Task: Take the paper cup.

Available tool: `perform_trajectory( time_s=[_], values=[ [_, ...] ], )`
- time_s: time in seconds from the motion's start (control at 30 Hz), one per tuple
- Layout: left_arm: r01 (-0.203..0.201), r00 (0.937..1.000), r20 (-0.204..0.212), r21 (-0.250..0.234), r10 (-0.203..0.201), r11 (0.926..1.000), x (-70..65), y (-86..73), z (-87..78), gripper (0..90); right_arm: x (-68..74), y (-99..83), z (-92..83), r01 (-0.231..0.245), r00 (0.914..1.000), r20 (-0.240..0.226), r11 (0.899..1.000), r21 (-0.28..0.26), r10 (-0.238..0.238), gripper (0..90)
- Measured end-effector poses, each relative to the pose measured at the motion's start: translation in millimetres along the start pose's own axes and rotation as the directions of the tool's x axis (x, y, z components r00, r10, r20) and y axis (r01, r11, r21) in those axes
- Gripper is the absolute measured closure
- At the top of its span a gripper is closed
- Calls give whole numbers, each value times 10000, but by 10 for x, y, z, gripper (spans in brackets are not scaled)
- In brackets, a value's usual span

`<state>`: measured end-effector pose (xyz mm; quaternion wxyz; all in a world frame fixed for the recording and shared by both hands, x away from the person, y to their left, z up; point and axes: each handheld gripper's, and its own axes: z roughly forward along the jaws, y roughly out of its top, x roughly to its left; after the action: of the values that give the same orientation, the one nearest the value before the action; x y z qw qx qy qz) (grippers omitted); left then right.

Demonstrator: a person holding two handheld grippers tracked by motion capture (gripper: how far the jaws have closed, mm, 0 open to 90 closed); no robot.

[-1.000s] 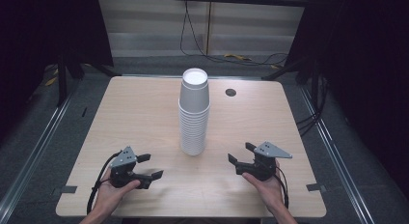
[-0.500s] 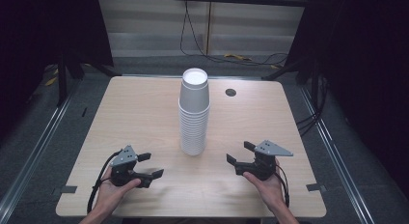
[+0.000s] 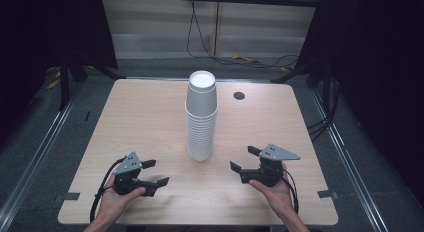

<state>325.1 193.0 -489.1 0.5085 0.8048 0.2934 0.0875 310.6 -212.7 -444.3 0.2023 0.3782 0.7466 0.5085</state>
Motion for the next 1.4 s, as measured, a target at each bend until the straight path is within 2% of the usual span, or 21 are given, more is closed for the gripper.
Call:
perform_trajectory(
  time_s=[0.33,0.4,0.43,0.6,0.73,0.87,1.0,1.03,1.07,1.13,1.4],
  values=[
    [-109,9999,37,121,109,9999,1,-3,16,173,16,156,33,30,9996,-295,9999,-99,-33,141],
    [-121,9999,35,166,121,9998,-3,-1,24,173,18,161,37,16,9996,-280,10000,-20,-17,142],
    [-110,9999,69,192,109,9998,-6,-2,36,174,21,170,39,41,9991,-413,10000,43,-39,153],
    [-155,9998,142,292,151,9995,-7,-7,40,175,26,226,-11,98,9992,-377,9999,-49,-100,152],
    [-116,9998,156,248,112,9996,-7,-6,32,174,30,339,-63,124,9989,-441,9995,-291,-137,153],
    [-66,9999,153,239,62,9997,-8,-8,31,174,100,472,-46,252,9977,-616,9978,-610,-289,176],
    [-85,9998,171,271,81,9996,-11,-10,39,174,97,569,-31,324,9972,-641,9966,-755,-373,174],
    [-51,9998,216,280,45,9996,-8,-12,41,174,84,654,-32,474,9965,-647,9950,-875,-532,170],
    [-51,9998,216,280,45,9996,-8,-12,41,174,84,654,-32,474,9965,-647,9950,-875,-532,170],
    [-43,9998,213,288,37,9996,0,-15,41,174,63,770,-22,545,9956,-701,9928,-1067,-622,168],
    [-30,9996,271,369,20,9993,-10,-21,53,174,97,1064,56,616,9923,-993,9898,-1286,-747,155]
  ],
)
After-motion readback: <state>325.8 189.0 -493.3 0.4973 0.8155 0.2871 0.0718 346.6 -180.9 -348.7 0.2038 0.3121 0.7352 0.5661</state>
